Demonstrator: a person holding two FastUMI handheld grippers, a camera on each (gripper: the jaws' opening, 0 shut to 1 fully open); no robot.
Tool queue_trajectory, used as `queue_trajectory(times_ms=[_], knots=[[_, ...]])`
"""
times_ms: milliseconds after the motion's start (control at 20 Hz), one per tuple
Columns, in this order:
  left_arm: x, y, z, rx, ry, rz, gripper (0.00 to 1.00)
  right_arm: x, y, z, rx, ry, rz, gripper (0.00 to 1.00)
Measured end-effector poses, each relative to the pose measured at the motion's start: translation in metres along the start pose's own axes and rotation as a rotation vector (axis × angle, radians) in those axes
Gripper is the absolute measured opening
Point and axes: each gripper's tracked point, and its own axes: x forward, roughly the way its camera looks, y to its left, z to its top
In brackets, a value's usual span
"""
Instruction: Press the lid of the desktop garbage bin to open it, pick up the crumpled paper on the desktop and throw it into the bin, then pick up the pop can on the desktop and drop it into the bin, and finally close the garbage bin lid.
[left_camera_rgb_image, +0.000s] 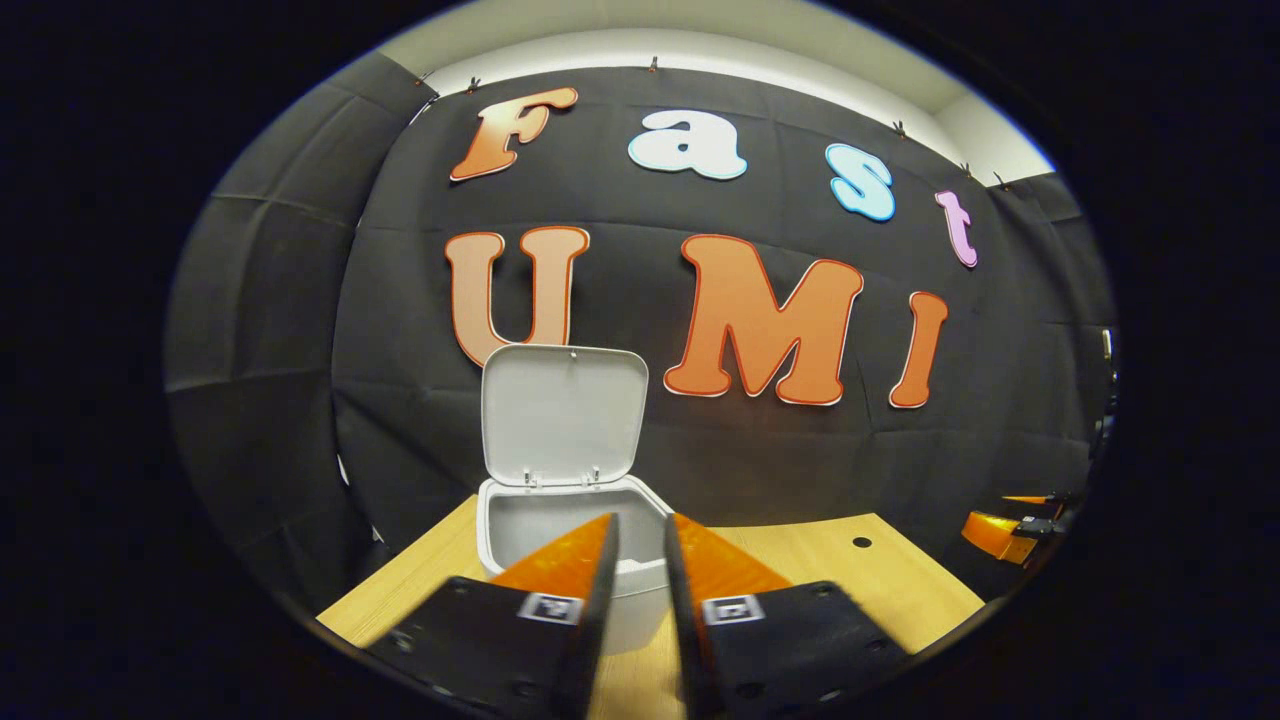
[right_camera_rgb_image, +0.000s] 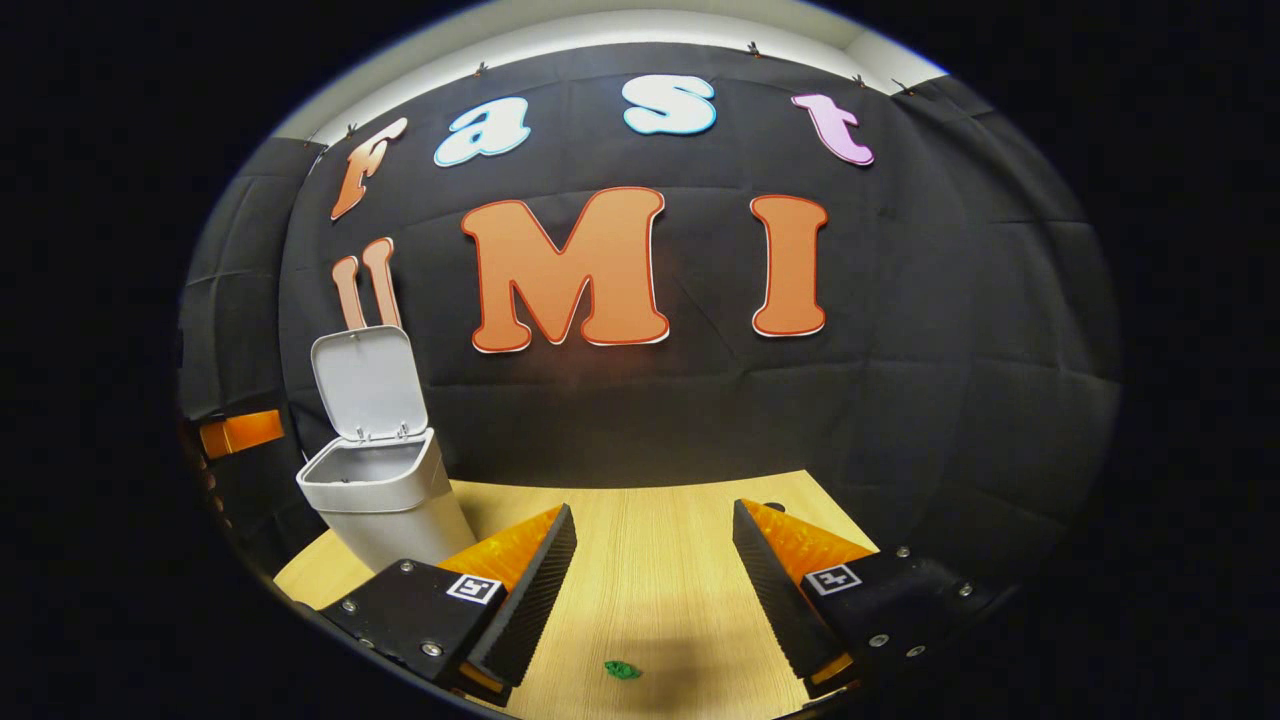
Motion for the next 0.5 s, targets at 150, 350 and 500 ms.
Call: queue_trajectory(times_ms=[150, 350, 500], knots=[[0.000, -0.001, 0.003, 0.024, -0.019, 0.006, 0.95, 0.001, 0.003, -0.002, 0.002, 0.004, 0.015, 0.94], [0.004, 0.000, -0.004, 0.023, -0.012, 0.007, 0.95, 0.004, 0.011, -0.009, -0.030, 0.031, 0.041, 0.94], [0.010, 0.006, -0.016, 0.012, 0.022, 0.003, 0.95, 0.009, 0.015, -0.031, -0.076, 0.093, 0.075, 0.94]])
